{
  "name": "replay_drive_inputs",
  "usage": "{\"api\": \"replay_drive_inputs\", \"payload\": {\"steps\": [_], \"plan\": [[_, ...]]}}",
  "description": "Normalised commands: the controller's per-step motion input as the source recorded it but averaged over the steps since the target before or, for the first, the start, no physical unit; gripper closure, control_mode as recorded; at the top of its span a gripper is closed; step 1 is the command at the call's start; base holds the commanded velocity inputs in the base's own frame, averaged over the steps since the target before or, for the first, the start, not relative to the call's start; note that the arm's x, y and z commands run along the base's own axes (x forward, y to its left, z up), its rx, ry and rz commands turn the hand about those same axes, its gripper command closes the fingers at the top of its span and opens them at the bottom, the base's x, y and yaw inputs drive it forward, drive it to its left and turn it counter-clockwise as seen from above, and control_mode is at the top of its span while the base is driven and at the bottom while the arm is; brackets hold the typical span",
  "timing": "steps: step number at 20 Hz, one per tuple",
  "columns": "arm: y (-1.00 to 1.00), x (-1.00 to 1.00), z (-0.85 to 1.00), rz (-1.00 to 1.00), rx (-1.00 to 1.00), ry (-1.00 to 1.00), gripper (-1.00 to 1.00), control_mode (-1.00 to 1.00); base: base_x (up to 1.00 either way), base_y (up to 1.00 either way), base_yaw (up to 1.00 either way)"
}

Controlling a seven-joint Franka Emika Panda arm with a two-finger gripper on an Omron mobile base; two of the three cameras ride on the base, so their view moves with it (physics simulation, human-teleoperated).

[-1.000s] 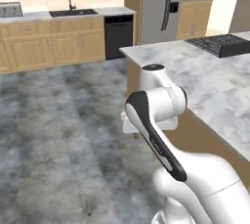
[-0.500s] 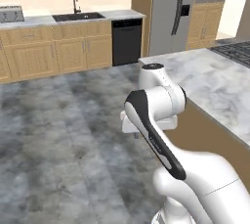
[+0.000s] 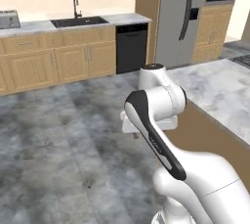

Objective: Move the mayonnaise and shaker from the cabinet to the dining counter.

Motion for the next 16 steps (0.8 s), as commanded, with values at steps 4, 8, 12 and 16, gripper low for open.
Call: {"api": "replay_drive_inputs", "payload": {"steps": [4,8,12,16], "plan": [[0.00,0.00,0.00,0.00,0.00,0.00,-1.00,1.00,1.00,0.41,-0.06],[0.00,0.00,0.00,0.00,0.00,0.00,-1.00,1.00,1.00,0.37,-0.07],[0.00,0.00,0.00,0.00,0.00,0.00,-1.00,1.00,1.00,0.34,-0.06],[0.00,0.00,0.00,0.00,0.00,0.00,-1.00,1.00,1.00,0.32,-0.04]]}}
